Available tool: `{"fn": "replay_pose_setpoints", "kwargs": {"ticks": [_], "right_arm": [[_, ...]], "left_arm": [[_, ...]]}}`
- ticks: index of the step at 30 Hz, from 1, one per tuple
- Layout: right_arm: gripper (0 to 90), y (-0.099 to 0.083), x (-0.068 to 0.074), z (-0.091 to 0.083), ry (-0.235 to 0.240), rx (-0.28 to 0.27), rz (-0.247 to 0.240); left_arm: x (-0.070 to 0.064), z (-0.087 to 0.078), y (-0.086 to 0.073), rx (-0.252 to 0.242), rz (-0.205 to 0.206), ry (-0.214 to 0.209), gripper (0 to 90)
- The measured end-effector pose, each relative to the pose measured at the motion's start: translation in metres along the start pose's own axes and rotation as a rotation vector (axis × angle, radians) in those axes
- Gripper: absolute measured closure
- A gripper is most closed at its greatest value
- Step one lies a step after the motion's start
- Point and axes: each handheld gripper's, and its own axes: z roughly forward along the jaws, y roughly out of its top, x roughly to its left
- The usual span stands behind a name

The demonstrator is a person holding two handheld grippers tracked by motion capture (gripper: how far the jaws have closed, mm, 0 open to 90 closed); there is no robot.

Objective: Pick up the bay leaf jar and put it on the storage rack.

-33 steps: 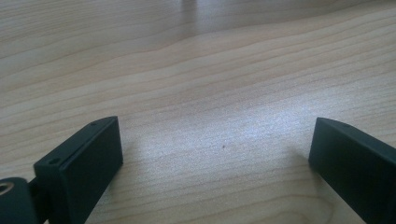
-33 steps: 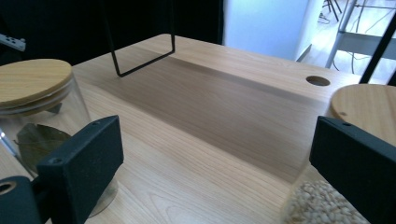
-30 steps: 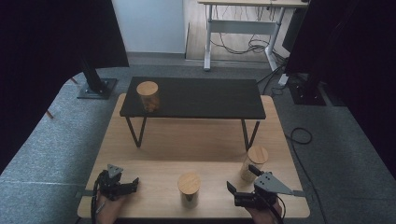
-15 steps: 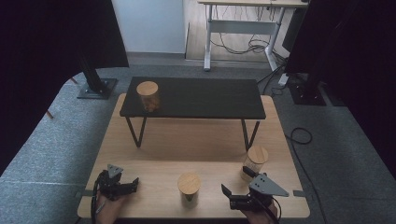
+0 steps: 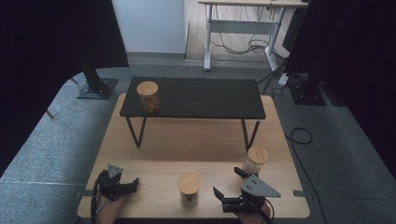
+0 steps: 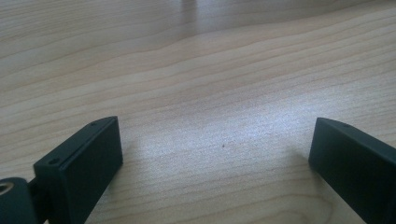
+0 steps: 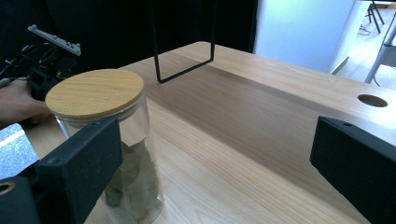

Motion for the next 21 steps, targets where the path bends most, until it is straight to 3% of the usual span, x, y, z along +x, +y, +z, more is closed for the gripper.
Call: {"fn": "replay_pose_setpoints", "kwargs": {"ticks": [21], "right_arm": [[2.1, 0.0, 0.02, 0.018, 0.093, -0.004, -0.02]], "left_arm": [[0.0, 0.0, 0.0, 0.0, 0.0, 0.0, 2.5]]}}
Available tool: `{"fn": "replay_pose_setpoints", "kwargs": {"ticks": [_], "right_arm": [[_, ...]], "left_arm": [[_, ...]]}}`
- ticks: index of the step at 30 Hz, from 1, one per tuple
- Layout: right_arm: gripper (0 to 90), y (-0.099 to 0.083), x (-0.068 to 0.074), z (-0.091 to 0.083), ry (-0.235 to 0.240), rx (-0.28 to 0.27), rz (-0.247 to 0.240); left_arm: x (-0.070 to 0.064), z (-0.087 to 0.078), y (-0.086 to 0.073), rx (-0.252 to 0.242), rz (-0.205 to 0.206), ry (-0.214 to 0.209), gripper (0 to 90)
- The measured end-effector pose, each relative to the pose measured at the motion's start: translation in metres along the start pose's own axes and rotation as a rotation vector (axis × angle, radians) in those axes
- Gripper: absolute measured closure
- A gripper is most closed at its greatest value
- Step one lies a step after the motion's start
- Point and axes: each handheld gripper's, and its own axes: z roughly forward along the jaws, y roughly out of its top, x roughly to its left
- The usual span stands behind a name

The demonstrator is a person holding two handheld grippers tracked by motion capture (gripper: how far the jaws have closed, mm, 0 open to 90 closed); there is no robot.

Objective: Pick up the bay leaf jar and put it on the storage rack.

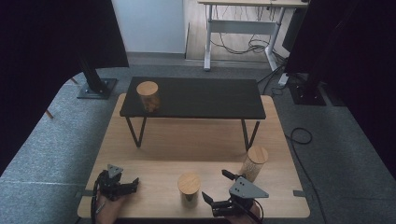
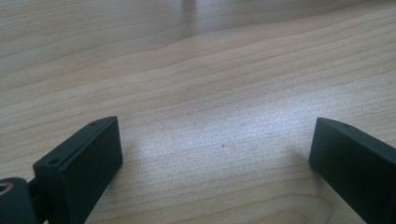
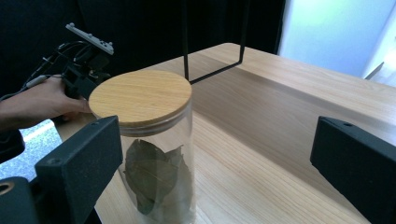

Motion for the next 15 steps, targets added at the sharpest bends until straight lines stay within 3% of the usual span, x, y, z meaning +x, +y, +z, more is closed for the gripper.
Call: {"fn": "replay_pose_setpoints", "kwargs": {"ticks": [15], "right_arm": [[0.7, -0.001, 0.008, 0.012, 0.053, -0.007, -0.008]], "left_arm": [[0.0, 0.0, 0.0, 0.0, 0.0, 0.0, 2.4]]}}
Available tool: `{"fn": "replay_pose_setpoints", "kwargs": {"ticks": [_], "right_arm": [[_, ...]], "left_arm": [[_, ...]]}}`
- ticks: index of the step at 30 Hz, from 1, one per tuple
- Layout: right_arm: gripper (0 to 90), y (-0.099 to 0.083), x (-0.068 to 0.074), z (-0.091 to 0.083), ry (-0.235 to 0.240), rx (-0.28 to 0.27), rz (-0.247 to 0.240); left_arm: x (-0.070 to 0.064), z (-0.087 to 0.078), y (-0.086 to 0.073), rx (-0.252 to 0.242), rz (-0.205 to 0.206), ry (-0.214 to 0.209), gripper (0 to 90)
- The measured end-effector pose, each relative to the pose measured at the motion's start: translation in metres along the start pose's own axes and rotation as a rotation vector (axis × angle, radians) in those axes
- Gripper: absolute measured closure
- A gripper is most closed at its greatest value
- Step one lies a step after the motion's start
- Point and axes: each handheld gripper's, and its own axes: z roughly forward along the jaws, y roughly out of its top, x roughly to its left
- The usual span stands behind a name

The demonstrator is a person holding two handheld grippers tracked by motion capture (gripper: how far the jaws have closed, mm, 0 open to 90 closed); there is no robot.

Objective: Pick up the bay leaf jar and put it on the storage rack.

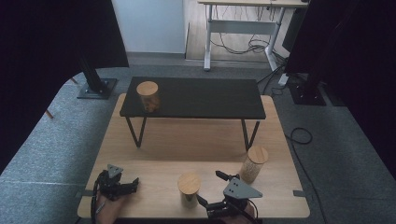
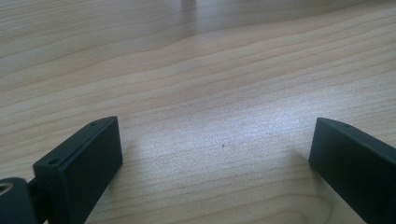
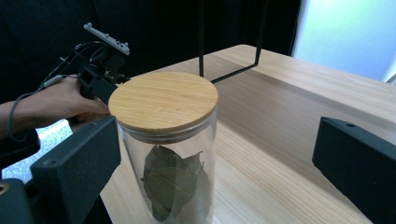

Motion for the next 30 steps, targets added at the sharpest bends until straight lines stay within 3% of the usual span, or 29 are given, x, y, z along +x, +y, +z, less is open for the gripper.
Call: {"fn": "replay_pose_setpoints", "kwargs": {"ticks": [17, 30], "right_arm": [[0.5, -0.002, 0.009, 0.017, 0.063, 0.004, -0.017], [0.5, -0.009, 0.015, 0.033, 0.086, 0.021, -0.032]], "left_arm": [[0.0, 0.0, 0.0, 0.0, 0.0, 0.0, 2.4], [0.0, 0.0, 0.0, 0.001, 0.001, -0.001, 2.3]]}}
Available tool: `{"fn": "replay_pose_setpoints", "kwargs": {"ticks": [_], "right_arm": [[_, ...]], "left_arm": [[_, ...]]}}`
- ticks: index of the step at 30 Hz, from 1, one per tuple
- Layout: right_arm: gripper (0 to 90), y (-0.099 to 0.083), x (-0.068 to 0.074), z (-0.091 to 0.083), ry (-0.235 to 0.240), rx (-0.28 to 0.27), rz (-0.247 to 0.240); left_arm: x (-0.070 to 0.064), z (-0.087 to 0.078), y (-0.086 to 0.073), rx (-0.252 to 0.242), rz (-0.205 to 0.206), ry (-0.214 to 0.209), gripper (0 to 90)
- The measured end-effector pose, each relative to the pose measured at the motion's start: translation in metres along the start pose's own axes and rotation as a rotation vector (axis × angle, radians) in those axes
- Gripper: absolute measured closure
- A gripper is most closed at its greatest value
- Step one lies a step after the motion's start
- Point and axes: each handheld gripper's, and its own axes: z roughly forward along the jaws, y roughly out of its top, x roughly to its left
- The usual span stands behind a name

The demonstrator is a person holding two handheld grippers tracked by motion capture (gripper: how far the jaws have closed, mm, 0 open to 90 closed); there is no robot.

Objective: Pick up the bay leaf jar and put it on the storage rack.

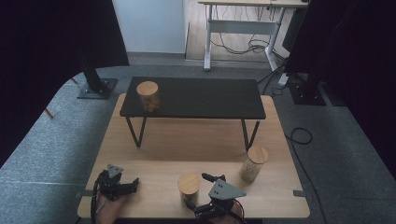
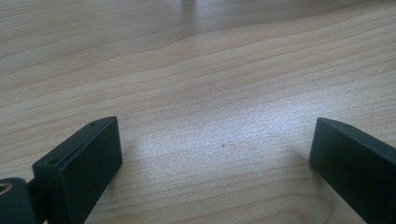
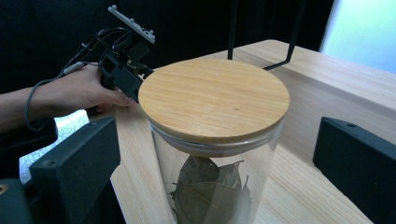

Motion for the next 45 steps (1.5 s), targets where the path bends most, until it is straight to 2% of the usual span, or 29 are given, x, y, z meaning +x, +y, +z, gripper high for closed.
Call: {"fn": "replay_pose_setpoints", "kwargs": {"ticks": [15, 29, 36, 39, 45], "right_arm": [[1.8, -0.009, 0.0, 0.017, 0.009, 0.02, -0.001], [7.9, -0.016, -0.002, 0.026, 0.006, 0.04, 0.008], [15.5, -0.02, -0.003, 0.028, 0.013, 0.046, 0.012], [24.2, -0.022, -0.004, 0.028, 0.028, 0.043, 0.016], [25.2, -0.023, -0.003, 0.027, 0.02, 0.033, 0.004]], "left_arm": [[0.0, 0.0, 0.0, -0.001, 0.001, -0.002, 2.3], [0.0, 0.0, 0.0, 0.0, 0.003, -0.003, 2.3], [0.0, 0.0, 0.0, 0.0, 0.003, -0.003, 2.3], [0.0, 0.0, 0.0, 0.002, 0.007, -0.003, 2.2], [0.0, 0.0, 0.0, 0.003, 0.008, -0.004, 2.2]]}}
